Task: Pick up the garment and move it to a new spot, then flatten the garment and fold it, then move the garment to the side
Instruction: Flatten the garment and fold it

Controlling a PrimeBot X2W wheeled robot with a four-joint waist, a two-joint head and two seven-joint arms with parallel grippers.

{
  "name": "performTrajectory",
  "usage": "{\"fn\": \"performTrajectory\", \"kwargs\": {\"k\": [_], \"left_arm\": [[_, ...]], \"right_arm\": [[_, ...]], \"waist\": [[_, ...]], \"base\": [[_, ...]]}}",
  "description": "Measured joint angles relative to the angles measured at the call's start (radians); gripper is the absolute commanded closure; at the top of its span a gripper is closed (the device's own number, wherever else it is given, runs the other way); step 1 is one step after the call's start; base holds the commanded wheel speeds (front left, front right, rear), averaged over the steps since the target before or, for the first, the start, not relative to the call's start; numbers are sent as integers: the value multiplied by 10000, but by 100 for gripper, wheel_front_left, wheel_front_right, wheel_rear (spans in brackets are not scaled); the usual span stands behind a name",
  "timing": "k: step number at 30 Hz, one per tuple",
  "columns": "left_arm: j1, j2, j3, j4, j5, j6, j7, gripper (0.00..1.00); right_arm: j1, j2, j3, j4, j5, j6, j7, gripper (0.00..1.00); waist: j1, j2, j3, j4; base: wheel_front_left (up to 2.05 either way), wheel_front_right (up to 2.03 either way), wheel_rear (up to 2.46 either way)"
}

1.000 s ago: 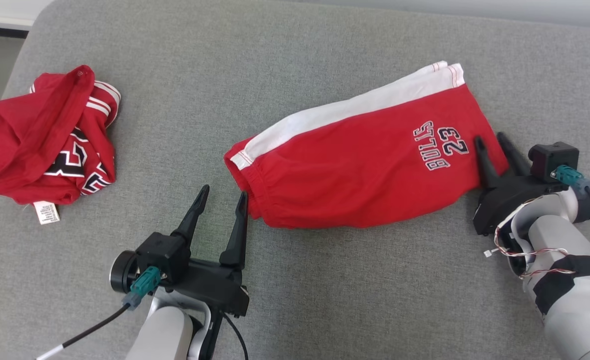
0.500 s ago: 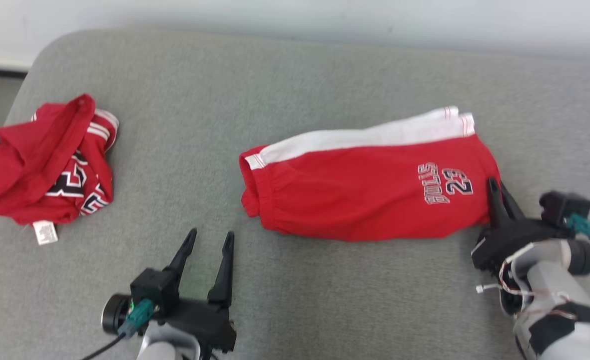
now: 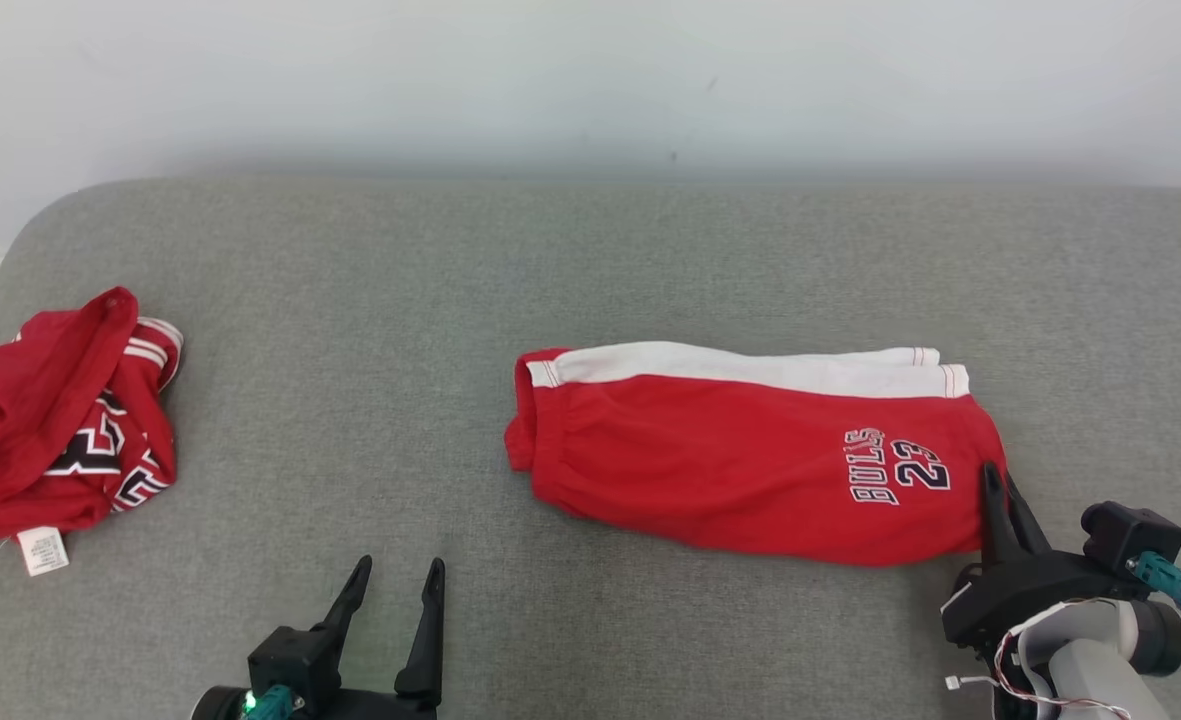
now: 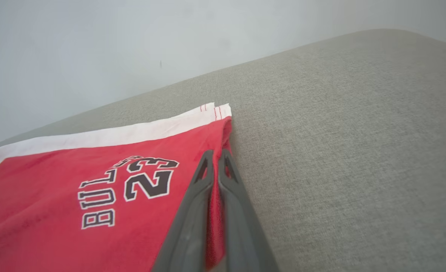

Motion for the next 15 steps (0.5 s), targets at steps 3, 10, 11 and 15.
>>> {"fn": "performTrajectory", "kwargs": {"k": [3,10,11,15], "left_arm": [[43,0,-46,-42,127,-8,0,0],[17,-2,-119,-313,307,-17,0,0],[17,-2,-125,-328,307,-17,0,0],[18,0,-188,-336,297,-19,0,0]], "right_arm": [[62,-8,-140,92,-148,0,-2,100],[-113,82,-59,-631,-529,0,0,100],[-166,100,65,-844,-610,0,-2,100],[-368,251,928,-1875,-734,-2,0,100]], "waist": [[-1,0,-91,-130],[2,1,83,-114],[2,0,99,-97],[2,1,128,1]], "base": [[0,0,0],[0,0,0],[0,0,0],[0,0,0]]}}
